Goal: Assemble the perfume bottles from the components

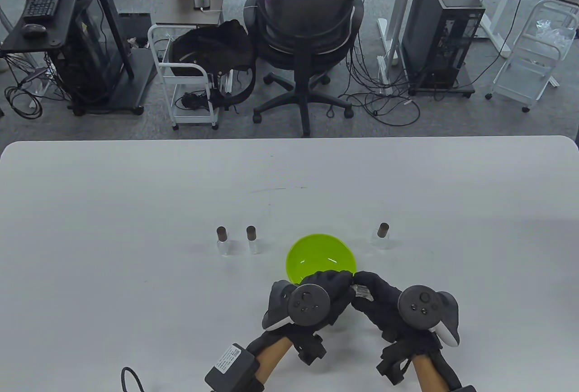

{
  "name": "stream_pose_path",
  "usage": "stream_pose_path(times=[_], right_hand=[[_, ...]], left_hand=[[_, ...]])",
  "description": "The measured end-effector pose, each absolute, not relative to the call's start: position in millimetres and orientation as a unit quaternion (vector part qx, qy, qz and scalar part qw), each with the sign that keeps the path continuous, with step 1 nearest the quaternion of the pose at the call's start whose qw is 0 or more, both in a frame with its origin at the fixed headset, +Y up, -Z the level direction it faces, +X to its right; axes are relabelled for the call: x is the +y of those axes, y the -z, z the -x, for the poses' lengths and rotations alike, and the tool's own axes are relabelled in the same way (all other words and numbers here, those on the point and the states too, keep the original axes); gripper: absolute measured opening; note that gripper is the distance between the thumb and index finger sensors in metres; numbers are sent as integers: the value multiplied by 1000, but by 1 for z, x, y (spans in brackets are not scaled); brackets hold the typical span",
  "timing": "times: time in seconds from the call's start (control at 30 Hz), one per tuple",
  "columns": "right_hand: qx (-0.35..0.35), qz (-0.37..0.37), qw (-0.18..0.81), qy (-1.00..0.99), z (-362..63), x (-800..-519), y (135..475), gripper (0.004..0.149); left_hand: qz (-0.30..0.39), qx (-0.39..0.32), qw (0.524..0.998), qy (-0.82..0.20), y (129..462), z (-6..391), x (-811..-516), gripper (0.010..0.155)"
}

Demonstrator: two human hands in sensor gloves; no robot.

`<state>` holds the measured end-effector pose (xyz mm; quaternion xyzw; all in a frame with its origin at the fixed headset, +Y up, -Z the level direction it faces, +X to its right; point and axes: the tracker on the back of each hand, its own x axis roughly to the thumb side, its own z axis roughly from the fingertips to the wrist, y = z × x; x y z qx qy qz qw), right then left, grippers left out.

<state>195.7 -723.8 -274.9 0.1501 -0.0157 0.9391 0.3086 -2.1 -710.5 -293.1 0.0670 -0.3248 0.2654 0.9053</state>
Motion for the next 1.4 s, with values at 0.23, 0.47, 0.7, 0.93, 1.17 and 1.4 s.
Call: stream_pose_path(times=[0.23, 0.47, 0.7, 0.93, 1.17, 1.4], right_hand=[[-76, -127, 141, -979, -186, -720, 268, 53], [-73, -111, 173, -976, -193, -726, 271, 54], [-72, -86, 233, -966, -203, -730, 276, 54], [-112, -23, 266, -957, -222, -728, 282, 55], [-107, 121, 275, -948, -264, -731, 313, 54], [-45, 220, 225, -948, -293, -755, 338, 54]], left_hand=[[-79, -330, 931, -133, 288, 1, -690, 69], [-107, -237, 962, -89, 294, 57, -683, 76], [-60, -127, 988, -60, 303, 115, -714, 90], [-15, -99, 993, -59, 309, 131, -737, 94], [-38, -114, 991, -60, 303, 128, -732, 93], [-35, -108, 991, -67, 303, 132, -732, 93]])
